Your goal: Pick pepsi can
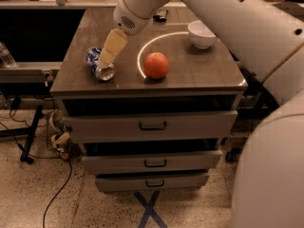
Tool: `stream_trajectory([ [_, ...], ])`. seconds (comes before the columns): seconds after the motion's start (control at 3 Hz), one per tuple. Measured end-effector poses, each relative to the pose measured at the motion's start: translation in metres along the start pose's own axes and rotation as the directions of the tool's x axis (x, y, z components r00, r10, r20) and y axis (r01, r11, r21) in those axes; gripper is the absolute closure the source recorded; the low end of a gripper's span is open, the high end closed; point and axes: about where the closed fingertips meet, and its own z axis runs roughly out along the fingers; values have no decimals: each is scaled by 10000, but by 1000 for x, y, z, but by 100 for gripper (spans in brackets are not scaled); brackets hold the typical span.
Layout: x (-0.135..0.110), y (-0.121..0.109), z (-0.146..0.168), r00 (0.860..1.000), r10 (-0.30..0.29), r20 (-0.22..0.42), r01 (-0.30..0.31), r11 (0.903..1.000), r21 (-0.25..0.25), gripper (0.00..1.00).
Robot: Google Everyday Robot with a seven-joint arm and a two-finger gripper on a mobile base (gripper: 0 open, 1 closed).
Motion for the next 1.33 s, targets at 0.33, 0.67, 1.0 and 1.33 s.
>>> stream_trajectory([
  [0.33, -7, 3, 26, 9985, 556, 27, -556, 9984, 134, 0],
  [0.67, 0, 7, 55, 9941, 1037, -326, -1025, 9941, 342, 0],
  [1.0, 8, 8, 80, 9861, 1506, -701, -1474, 9879, 486, 2],
  [1.33, 8, 8, 90, 9825, 1672, -817, -1630, 9850, 566, 23],
])
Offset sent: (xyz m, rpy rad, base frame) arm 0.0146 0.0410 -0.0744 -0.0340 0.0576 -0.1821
